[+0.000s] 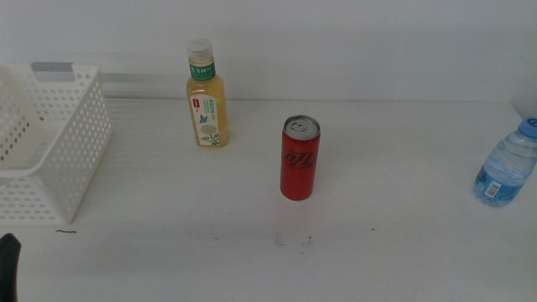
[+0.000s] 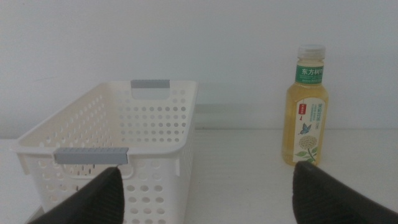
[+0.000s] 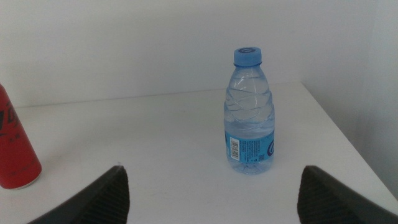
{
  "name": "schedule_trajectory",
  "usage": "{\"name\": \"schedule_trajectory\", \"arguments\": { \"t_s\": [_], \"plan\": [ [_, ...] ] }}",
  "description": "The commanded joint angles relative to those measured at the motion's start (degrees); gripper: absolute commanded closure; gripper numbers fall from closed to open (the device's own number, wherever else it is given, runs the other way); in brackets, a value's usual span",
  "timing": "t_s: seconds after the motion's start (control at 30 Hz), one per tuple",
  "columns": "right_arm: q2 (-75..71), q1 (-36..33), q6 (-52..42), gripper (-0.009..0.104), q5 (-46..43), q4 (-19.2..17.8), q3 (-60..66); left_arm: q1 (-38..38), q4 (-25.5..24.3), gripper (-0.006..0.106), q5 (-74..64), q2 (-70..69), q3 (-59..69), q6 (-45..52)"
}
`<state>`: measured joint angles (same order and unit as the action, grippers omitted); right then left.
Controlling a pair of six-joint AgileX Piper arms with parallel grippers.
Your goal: Use arms to grab the bottles and put them into the dustbin to the left of the table.
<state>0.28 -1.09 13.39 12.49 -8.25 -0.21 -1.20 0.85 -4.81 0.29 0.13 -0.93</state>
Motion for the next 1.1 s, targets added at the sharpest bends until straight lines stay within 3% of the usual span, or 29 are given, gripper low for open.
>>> {"name": "schedule_trajectory", "arguments": {
  "t_s": [0.0,0.13,0.33,0.5,0.67,0.8,1.07],
  "plan": [
    [-0.28,0.51,-0.36,0.003,-0.45,-0.72,0.21,0.16,0.05,0.010,0.29,-0.29,-0.13,-0.56],
    [-0.28,0.51,-0.36,0.003,-0.45,-0.72,0.21,2.13,0.03,0.010,1.82,0.66,-0.13,-0.56],
    [-0.28,0.51,-0.36,0.003,-0.45,-0.72,0.21,12.20,-1.88,0.010,16.69,19.83,-0.13,-0.42],
    [-0.28,0.51,-0.36,0.003,-0.45,-0.72,0.21,21.82,-1.85,0.010,37.01,41.16,-0.13,-0.42],
    [-0.28,0.51,-0.36,0.003,-0.45,-0.72,0.21,31.42,2.70,0.010,59.32,61.52,-0.13,1.88],
    [-0.28,0.51,-0.36,0.003,-0.45,-0.72,0.21,34.91,2.36,0.010,74.77,75.19,-0.13,2.42],
    [-0.28,0.51,-0.36,0.003,-0.45,-0.72,0.21,35.04,-1.94,0.010,74.77,87.04,-0.13,-3.46]
  ]
}}
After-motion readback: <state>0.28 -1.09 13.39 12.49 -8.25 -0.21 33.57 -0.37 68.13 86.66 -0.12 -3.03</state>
